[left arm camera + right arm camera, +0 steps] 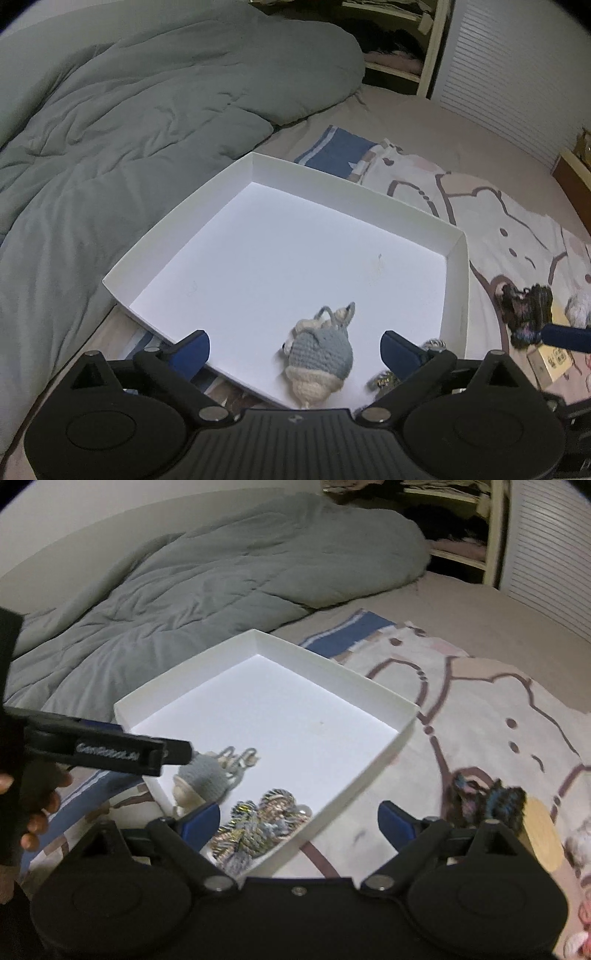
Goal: Organize objects
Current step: 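Open left gripper to drop the doll while right gripper releases the rope, then withdraw both tools from the tray back toward the remaining toys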
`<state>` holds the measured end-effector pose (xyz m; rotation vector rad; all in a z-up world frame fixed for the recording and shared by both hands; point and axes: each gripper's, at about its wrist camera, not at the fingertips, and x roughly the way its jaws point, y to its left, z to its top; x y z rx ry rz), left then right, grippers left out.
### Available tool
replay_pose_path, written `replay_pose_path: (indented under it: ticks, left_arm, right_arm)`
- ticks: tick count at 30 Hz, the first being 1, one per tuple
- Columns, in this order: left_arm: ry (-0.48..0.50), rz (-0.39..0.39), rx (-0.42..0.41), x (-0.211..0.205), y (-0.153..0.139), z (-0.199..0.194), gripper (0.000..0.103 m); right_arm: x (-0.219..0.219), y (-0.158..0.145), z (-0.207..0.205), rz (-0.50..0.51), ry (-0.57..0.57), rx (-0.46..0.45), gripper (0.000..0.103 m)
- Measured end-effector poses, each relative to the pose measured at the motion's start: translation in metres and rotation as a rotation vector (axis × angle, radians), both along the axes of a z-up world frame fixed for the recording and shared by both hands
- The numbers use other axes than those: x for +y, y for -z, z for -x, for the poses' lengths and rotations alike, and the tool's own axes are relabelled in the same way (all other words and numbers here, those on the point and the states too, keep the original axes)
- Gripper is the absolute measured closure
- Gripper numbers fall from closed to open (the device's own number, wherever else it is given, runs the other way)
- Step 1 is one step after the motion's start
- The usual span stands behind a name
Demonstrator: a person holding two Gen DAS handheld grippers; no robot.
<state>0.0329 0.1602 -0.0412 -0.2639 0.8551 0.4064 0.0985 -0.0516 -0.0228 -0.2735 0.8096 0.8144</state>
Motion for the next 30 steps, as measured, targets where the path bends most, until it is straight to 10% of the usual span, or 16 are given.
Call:
replay_pose_path:
  ticks: [30]
  left_arm:
    - [-0.001, -0.058, 0.073, -0.022, -0.011, 0.024, 0.003]
  right_arm:
    - [-0.045, -0.006, 0.014, -0.019, 0.116, 0.003, 0.005]
